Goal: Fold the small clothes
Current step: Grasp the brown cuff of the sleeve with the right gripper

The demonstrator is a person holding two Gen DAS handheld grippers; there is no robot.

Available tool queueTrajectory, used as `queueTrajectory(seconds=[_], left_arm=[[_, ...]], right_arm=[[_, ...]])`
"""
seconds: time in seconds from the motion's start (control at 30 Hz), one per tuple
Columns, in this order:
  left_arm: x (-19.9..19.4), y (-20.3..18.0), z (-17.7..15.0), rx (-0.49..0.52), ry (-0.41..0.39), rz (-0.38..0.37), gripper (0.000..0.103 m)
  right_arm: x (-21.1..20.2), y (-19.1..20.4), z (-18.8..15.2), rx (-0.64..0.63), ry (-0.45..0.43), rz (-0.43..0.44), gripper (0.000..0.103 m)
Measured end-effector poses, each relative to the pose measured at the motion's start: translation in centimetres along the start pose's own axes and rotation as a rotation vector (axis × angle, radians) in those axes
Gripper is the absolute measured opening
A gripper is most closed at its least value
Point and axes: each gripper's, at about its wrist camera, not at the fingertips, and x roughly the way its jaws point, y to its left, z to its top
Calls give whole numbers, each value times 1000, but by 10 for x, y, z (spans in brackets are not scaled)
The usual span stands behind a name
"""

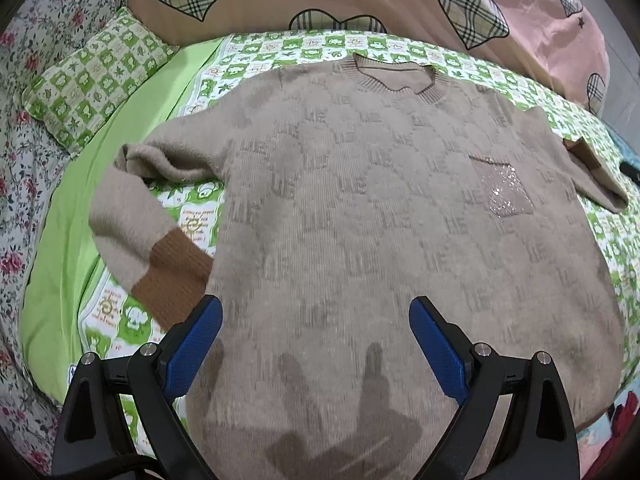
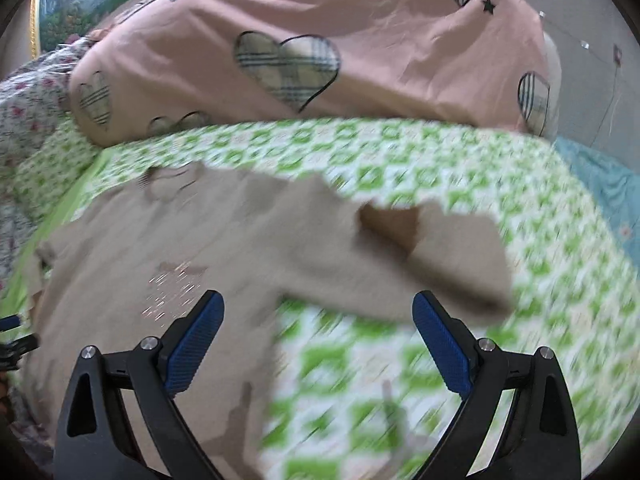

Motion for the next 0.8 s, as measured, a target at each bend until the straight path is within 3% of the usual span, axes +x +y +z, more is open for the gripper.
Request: queueTrajectory(seconds=[0.17, 0.27, 0.3, 0.33, 0.4, 0.47, 0.57, 0.8], left_arm=[[14, -4, 5, -15, 44, -14, 95], [24, -7, 7, -12, 66, -25, 95], [27, -7, 7, -13, 75, -30, 95], [30, -8, 7, -15, 82, -34, 95], [35, -7, 8, -21, 90, -41, 95], [38, -6, 8, -30, 94, -52, 95], [41, -5, 11, -41, 96, -76, 95], [31, 7, 10, -80, 60, -95, 95]], right_arm=[[53, -22, 36, -54, 70, -53, 75], [91, -29, 41, -122, 142, -120, 58], [104, -36, 41, -121, 173, -140, 37], [108, -40, 40, -110, 192, -152, 9], [111, -50, 38, -35, 206, -131, 9], [96, -44, 39, -3, 159, -92, 9], [80, -19, 42, 64, 84, 36, 9], [74, 98, 51, 136, 37, 388, 9]])
